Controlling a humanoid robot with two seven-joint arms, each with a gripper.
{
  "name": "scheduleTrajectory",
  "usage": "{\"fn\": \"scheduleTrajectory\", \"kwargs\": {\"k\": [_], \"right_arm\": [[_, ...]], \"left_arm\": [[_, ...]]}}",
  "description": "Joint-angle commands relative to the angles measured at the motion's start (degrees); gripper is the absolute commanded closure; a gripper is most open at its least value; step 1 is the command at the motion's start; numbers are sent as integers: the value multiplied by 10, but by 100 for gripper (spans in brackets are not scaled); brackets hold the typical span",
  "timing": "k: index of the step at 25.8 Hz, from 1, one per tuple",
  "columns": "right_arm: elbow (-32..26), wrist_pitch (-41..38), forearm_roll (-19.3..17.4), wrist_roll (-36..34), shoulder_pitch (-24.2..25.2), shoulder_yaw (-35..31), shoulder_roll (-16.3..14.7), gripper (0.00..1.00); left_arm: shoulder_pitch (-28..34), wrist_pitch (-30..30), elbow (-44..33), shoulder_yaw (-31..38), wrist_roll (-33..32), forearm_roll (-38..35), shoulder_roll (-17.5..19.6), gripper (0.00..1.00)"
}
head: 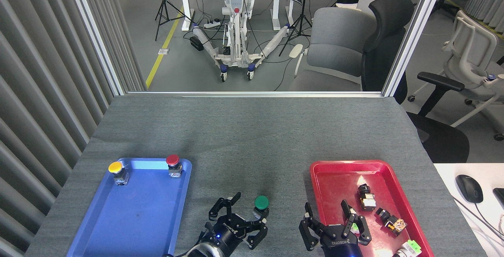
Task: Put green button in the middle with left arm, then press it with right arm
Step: 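Release the green button and withdraw the left gripper to the blue tray, then move the right gripper over the green button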
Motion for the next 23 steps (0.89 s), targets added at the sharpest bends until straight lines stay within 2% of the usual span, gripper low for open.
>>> {"fn": "scheduleTrajectory", "kwargs": {"k": [1,3,6,8,12,14,18,20,23], "right_arm": [[2,1,0,1,-9,11,3,1],[6,2,0,1,-15,22,4,4],[8,2,1,0,-29,35,9,23],[19,4,4,0,-37,53,16,42],[40,8,17,0,-54,73,34,69],[57,18,29,1,-64,89,42,80],[92,31,35,3,-90,114,49,95],[107,31,36,5,-104,121,56,98],[116,42,35,47,-120,125,67,98]], "left_arm": [[66,7,-112,60,-5,17,54,0],[113,8,-163,104,-5,30,90,0],[181,10,-224,191,-3,50,132,0],[211,9,-236,252,-3,50,134,0],[222,4,-241,313,-19,51,136,0],[223,3,-240,319,-26,52,136,0],[220,3,-238,320,-27,53,136,0],[222,3,-237,320,-27,52,136,0],[221,3,-236,320,-27,53,136,0]]}}
